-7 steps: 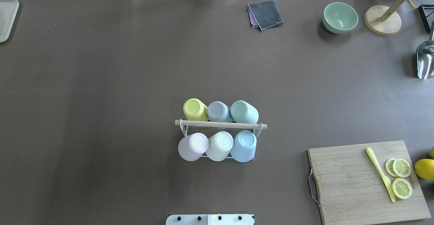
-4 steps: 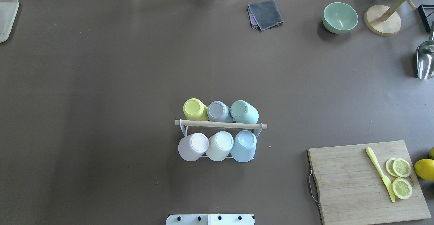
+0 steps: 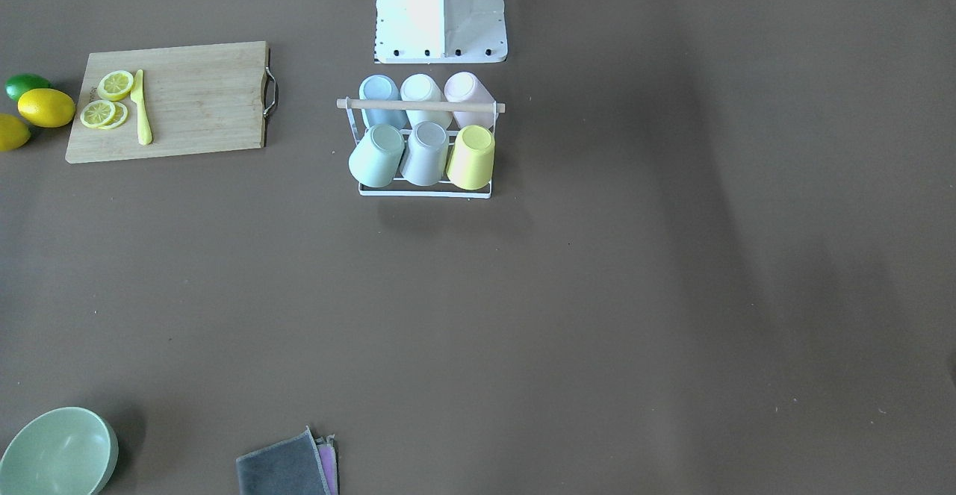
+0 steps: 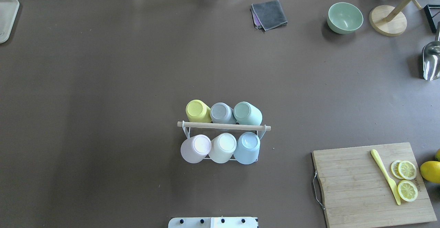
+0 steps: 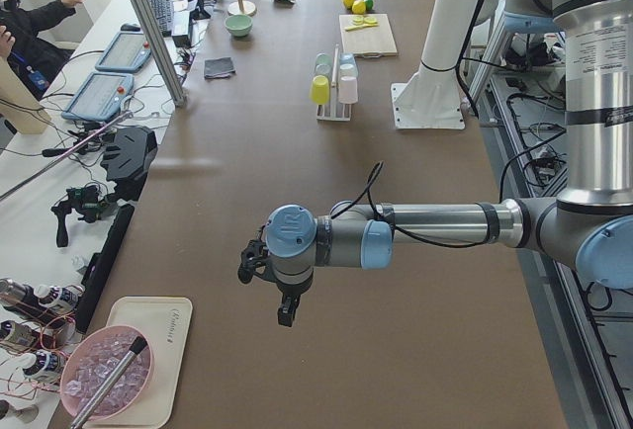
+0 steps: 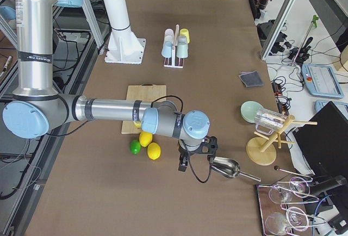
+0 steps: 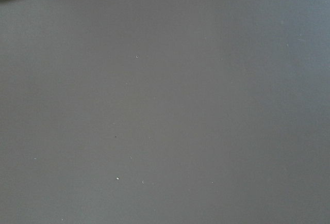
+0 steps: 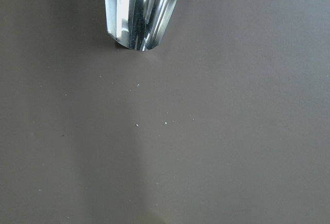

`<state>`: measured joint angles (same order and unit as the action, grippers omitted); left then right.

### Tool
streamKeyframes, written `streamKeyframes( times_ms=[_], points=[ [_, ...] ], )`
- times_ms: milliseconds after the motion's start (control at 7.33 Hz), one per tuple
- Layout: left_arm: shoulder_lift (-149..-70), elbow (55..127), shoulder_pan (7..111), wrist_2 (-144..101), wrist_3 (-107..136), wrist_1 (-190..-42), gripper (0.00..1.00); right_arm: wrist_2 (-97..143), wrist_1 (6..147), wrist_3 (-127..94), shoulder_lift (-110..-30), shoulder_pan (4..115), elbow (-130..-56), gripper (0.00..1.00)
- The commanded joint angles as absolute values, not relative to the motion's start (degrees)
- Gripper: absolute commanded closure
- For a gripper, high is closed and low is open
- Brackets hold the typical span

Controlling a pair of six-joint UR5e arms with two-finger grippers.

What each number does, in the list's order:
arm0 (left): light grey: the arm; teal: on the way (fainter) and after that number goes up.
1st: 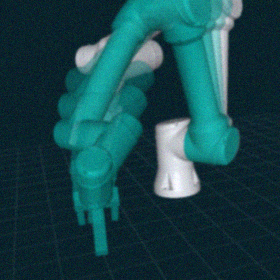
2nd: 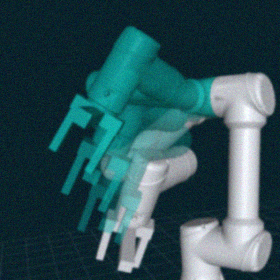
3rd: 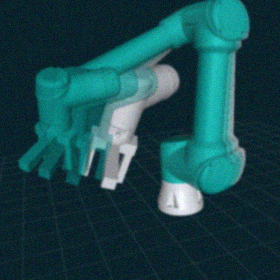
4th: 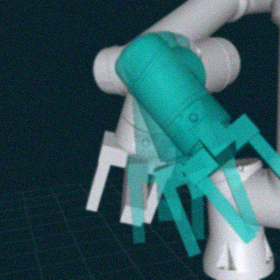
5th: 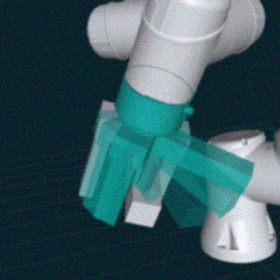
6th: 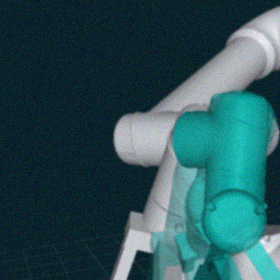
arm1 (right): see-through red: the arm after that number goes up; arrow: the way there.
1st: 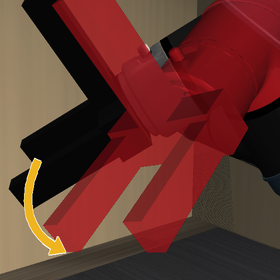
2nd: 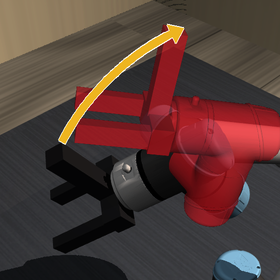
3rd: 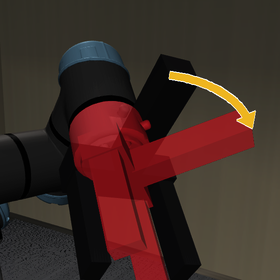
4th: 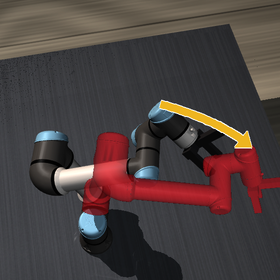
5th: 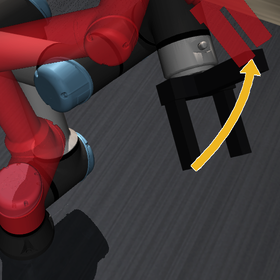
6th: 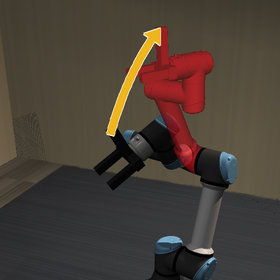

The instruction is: Place cup on cup holder

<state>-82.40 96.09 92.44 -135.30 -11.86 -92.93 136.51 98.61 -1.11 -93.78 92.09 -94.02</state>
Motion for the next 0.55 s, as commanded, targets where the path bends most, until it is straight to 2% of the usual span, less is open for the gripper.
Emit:
streamKeyframes(
  times_ms=[0,409],
  points=[
    [-82.7,95.71,92.37,-135.35,-11.6,-92.9,0.02,136.49,98.61,-1.05,-93.87,92.11,-93.69,0.0],
    [-83.05,95.54,92.29,-135.53,-11.78,-92.99,0.02,136.58,98.61,-1.05,-93.78,92.11,-93.34,0.0]
  ],
)
